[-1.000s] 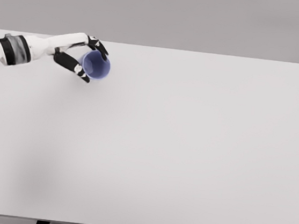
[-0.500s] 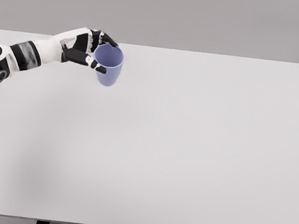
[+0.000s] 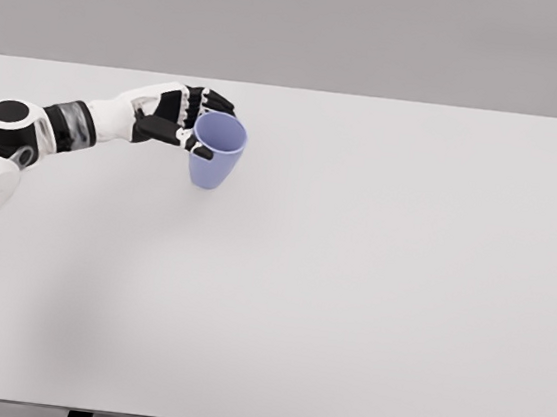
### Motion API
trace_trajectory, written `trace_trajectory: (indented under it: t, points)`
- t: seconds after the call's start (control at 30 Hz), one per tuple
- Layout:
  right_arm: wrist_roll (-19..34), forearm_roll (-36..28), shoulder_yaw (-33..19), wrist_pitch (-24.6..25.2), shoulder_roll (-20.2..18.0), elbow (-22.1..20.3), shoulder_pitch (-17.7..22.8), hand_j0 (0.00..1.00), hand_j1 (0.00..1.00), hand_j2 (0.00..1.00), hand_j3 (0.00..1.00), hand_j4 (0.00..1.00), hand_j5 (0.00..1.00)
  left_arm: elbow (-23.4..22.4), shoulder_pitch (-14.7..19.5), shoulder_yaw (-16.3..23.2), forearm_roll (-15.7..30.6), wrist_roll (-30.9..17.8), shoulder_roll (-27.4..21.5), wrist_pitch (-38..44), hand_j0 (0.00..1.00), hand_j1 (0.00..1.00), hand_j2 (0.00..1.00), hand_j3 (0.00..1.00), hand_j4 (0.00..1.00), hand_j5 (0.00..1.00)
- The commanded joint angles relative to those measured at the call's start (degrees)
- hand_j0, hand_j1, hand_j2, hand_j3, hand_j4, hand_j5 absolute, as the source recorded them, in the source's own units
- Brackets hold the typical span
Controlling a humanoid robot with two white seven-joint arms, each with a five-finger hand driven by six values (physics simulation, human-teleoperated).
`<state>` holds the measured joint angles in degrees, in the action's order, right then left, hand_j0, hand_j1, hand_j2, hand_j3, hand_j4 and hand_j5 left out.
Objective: Flip the cup with left arm and place it on the table
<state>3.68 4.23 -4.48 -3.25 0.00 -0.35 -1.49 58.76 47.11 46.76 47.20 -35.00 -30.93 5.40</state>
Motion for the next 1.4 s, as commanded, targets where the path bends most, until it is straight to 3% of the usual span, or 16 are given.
trace_trajectory:
  t: [0.0,0.4,1.13,1.23,1.27,1.37]
  points:
    - [0.0,0.0,0.0,0.0,0.0,0.0,0.0,1.00,1.00,1.00,1.00,1.00,1.00,0.2,0.0,-0.1,0.3,0.0,0.1,-0.3,0.69,0.69,0.69,0.69,0.69,0.69]
    - [0.0,0.0,0.0,0.0,0.0,0.0,0.0,1.00,1.00,1.00,1.00,1.00,1.00,0.2,-0.2,-0.1,0.2,0.0,-0.2,-0.6,1.00,1.00,1.00,1.00,1.00,1.00]
    - [0.0,0.0,0.0,0.0,0.0,0.0,0.0,1.00,1.00,1.00,1.00,1.00,1.00,6.0,0.4,-3.1,0.3,0.0,-2.9,-0.7,1.00,1.00,1.00,1.00,1.00,1.00]
    - [0.0,0.0,0.0,0.0,0.0,0.0,0.0,1.00,1.00,1.00,1.00,1.00,1.00,5.7,2.5,-3.1,-0.4,0.0,-7.8,-1.2,1.00,1.00,1.00,1.00,1.00,1.00]
    - [0.0,0.0,0.0,0.0,0.0,0.0,0.0,1.00,1.00,1.00,1.00,1.00,1.00,5.6,3.0,-3.1,-0.9,0.0,-10.2,-1.2,1.00,1.00,1.00,1.00,1.00,1.00]
    - [0.0,0.0,0.0,0.0,0.0,0.0,0.0,1.00,1.00,1.00,1.00,1.00,1.00,4.4,3.5,-3.0,-11.7,0.0,-13.7,-1.4,1.00,1.00,1.00,1.00,1.00,1.00]
